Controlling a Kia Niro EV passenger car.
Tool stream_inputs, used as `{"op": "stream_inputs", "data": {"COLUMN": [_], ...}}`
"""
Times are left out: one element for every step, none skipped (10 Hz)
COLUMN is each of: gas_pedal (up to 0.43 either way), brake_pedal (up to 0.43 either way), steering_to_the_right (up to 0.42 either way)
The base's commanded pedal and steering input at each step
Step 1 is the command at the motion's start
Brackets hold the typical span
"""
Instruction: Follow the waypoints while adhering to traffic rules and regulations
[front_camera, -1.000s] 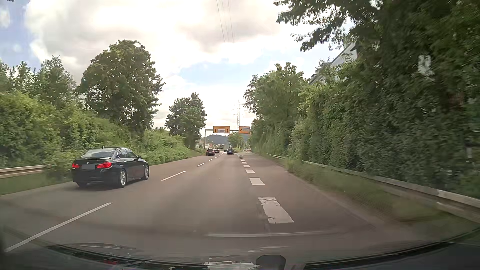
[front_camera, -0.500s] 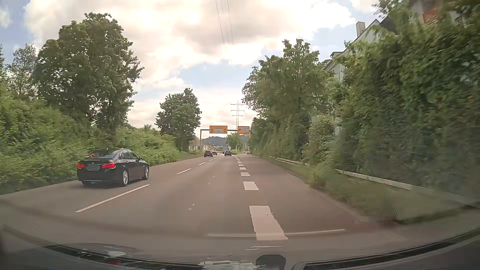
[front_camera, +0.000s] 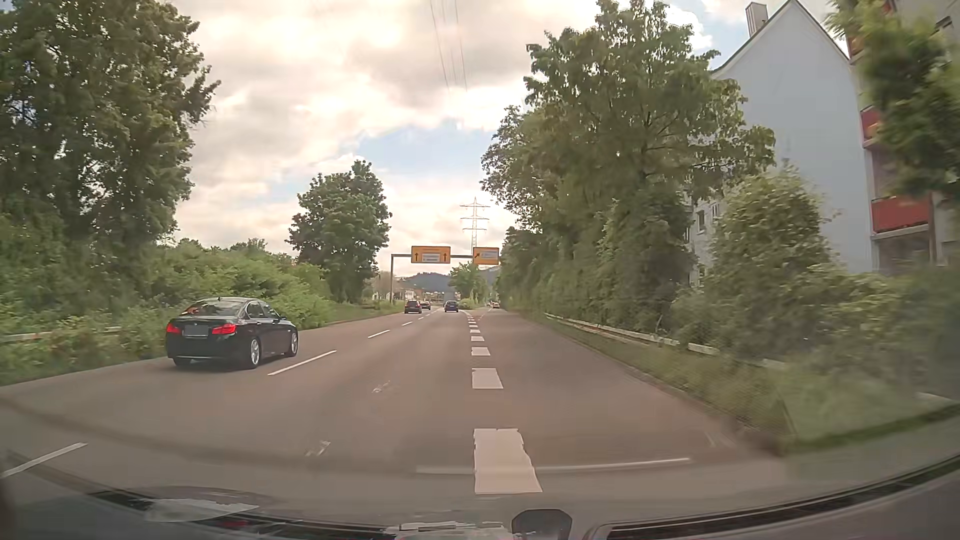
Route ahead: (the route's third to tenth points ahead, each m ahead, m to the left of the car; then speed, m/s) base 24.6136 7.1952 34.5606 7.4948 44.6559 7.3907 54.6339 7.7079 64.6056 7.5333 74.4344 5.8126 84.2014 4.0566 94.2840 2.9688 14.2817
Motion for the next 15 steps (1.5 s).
{"op": "stream_inputs", "data": {"gas_pedal": [0.087,0.087,0.087,0.087,0.087,0.087,0.087,0.087,0.087,0.087,0.087,0.087,0.087,0.087,0.087], "brake_pedal": [0.0,0.0,0.0,0.0,0.0,0.0,0.0,0.0,0.0,0.0,0.0,0.0,0.0,0.0,0.0], "steering_to_the_right": [0.003,0.003,0.003,0.003,0.003,0.003,0.003,0.003,0.003,0.003,0.003,0.002,0.002,0.002,0.002]}}
